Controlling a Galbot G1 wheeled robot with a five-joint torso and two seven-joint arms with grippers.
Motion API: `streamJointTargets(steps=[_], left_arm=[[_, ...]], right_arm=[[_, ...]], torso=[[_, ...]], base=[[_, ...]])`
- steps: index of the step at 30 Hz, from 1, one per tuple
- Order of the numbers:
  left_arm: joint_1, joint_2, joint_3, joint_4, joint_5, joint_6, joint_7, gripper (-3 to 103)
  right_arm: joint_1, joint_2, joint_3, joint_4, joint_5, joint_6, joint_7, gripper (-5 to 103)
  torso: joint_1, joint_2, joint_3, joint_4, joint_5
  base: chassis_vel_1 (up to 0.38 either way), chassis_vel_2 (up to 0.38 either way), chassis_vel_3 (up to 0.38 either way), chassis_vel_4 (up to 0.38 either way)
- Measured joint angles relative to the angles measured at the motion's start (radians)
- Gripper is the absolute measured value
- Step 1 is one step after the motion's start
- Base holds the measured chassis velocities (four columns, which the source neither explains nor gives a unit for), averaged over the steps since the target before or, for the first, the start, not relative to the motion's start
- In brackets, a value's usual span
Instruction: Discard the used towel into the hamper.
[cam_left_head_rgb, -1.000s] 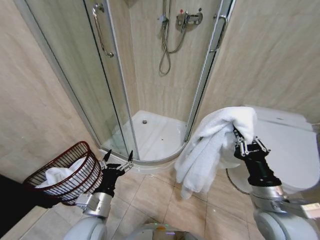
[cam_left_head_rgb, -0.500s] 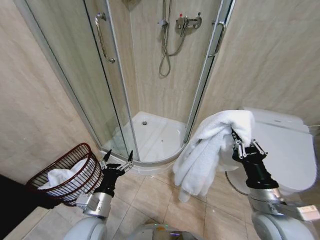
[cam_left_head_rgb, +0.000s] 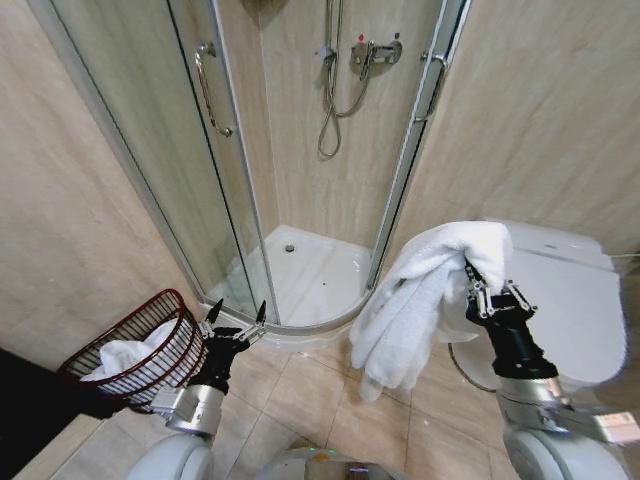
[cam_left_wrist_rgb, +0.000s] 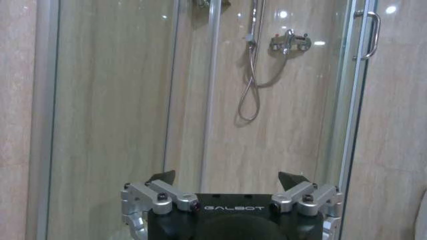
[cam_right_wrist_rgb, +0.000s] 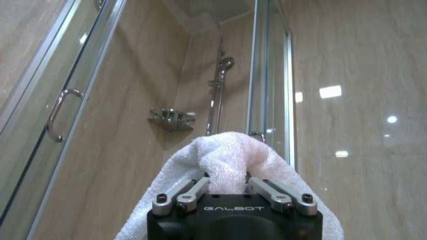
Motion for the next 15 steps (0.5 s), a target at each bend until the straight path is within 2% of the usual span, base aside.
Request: streamJointTargets(steps=[15], left_arm=[[0.0,0.0,0.0,0.0,0.0,0.0,0.0,100]], right_arm=[[0.007,-0.006,0.007,0.0,0.011,0.0,0.012,14]], torso=[[0.024,0.059,0.036,0.0,0.0]], base=[[0.0,0.0,0.0,0.0]])
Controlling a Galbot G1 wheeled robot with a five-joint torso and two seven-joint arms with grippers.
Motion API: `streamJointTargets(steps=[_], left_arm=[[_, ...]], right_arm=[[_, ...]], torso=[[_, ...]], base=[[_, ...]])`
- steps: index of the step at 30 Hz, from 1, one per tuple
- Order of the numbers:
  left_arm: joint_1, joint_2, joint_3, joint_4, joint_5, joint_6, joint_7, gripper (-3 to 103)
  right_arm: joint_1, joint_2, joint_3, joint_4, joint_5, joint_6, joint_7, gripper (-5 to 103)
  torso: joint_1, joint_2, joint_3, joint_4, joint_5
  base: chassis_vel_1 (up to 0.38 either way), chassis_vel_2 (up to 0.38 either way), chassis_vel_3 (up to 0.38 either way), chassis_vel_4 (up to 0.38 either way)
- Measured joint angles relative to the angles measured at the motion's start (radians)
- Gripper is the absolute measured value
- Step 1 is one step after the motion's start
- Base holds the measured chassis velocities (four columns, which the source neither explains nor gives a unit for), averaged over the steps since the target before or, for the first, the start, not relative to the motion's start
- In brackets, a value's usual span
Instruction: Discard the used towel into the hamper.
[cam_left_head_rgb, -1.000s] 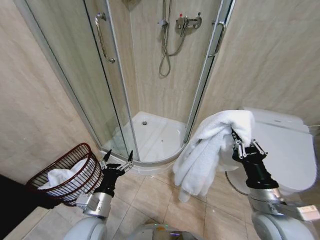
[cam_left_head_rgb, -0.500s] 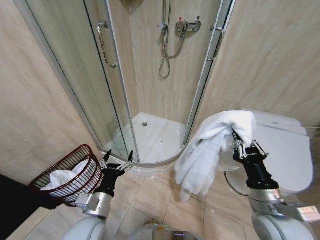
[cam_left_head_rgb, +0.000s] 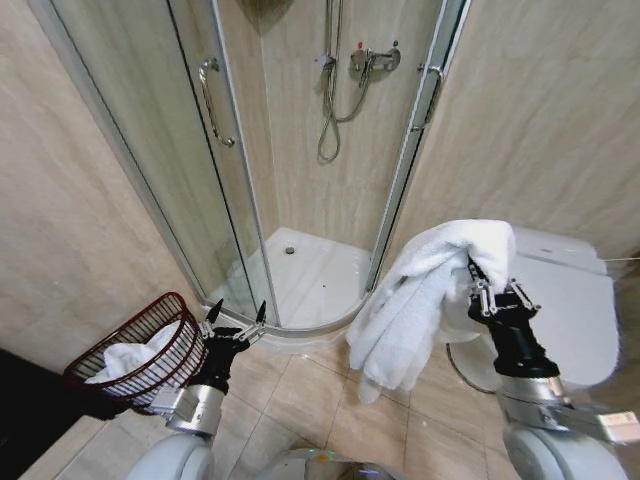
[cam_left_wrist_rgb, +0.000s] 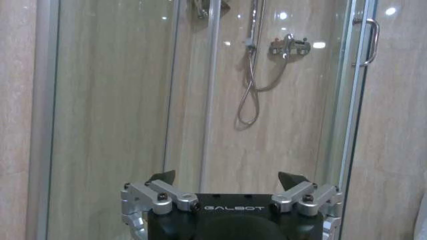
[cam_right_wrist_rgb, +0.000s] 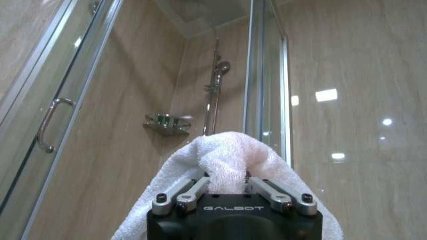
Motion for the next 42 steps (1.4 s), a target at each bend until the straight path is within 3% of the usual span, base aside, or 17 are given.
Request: streamJointTargets(steps=[11,42], left_arm=[[0.0,0.0,0.0,0.0,0.0,0.0,0.0,100],[0.0,0.0,0.0,0.0,0.0,0.0,0.0,100]], right_arm=[[0.001,-0.01,0.003,0.0,-0.01,-0.02,0.026,14],[-0.023,-0.008,0.005,0.0,-0.016,0.002,0.002,14]], torso=[[0.021,0.05,0.029,0.0,0.0],[0.079,0.185,0.105,0.0,-0.0001]], base=[[0.0,0.0,0.0,0.0],[0.0,0.0,0.0,0.0]])
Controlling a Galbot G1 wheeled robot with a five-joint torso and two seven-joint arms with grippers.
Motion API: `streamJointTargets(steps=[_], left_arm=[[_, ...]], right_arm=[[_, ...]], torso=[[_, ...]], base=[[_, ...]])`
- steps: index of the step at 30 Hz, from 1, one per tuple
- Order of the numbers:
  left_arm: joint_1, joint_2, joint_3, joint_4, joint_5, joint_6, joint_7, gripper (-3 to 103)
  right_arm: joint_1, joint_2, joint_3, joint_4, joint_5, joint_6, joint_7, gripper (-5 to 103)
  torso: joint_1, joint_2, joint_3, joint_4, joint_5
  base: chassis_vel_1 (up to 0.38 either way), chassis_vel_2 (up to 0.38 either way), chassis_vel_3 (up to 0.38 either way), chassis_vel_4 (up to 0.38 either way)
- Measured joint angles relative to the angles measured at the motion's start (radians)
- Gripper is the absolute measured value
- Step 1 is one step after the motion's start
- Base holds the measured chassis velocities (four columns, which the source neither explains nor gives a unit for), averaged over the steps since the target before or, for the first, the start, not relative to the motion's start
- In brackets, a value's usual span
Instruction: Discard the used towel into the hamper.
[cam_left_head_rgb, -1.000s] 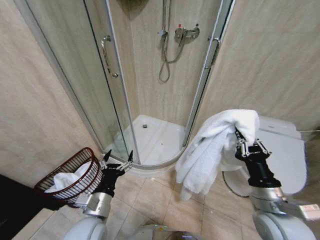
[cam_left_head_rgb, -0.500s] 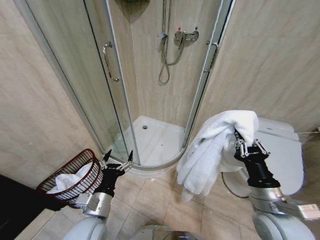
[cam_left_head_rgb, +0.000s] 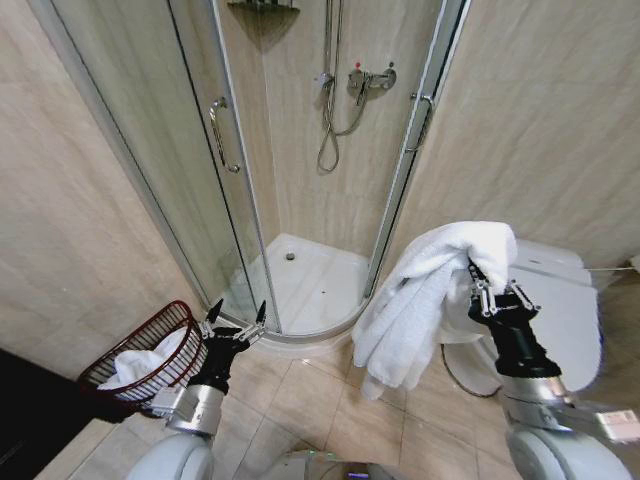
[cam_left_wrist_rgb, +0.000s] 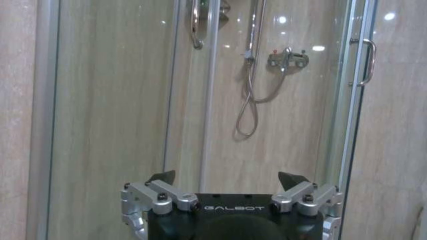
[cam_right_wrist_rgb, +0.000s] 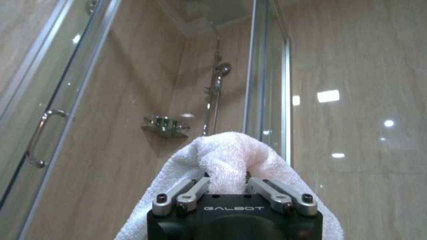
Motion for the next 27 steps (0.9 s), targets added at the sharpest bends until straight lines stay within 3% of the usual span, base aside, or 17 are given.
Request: streamJointTargets(steps=[27], left_arm=[[0.0,0.0,0.0,0.0,0.0,0.0,0.0,100]], right_arm=[[0.013,-0.029,-0.005,0.0,0.001,0.007,-0.002,14]], torso=[[0.05,0.117,0.067,0.0,0.0001]], base=[[0.0,0.0,0.0,0.0]])
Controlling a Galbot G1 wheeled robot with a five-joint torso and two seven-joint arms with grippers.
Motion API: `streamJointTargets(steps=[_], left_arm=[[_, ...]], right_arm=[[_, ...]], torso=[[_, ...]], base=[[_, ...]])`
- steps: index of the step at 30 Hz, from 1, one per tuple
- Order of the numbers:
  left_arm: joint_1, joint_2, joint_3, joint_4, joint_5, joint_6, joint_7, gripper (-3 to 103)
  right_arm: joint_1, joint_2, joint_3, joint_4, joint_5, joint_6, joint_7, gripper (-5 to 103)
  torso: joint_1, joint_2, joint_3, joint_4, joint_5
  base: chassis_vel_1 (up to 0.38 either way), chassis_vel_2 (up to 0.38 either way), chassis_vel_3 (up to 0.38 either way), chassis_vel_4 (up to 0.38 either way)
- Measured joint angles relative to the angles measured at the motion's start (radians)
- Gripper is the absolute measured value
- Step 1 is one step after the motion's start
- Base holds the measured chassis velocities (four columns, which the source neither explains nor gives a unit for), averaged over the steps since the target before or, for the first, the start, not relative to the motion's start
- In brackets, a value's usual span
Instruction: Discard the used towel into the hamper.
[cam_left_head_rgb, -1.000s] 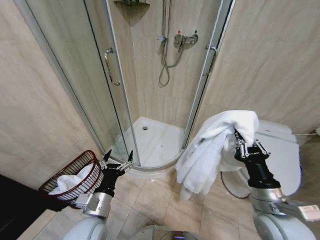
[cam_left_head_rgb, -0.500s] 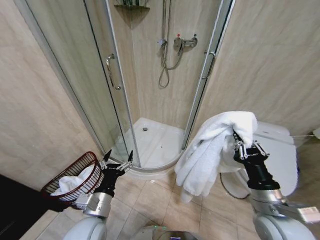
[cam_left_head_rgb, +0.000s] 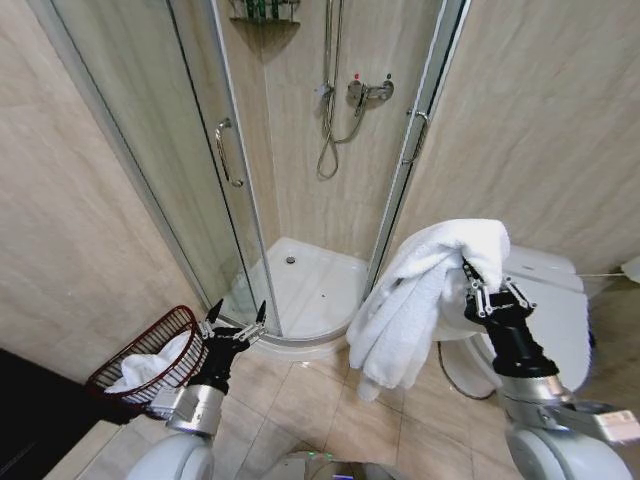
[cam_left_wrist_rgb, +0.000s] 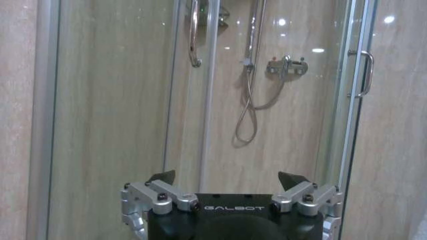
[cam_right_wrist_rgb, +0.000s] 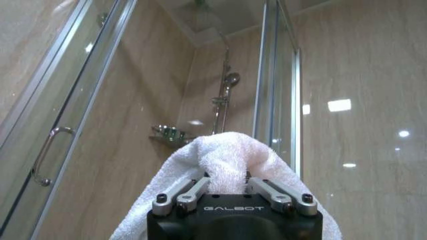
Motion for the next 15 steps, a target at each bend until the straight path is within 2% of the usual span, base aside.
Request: streamJointTargets(steps=[15], left_arm=[[0.0,0.0,0.0,0.0,0.0,0.0,0.0,100]], right_arm=[[-0.003,-0.006,0.002,0.0,0.005,0.003,0.016,14]], torso=[[0.032,0.073,0.041,0.0,0.0]], base=[[0.0,0.0,0.0,0.0]])
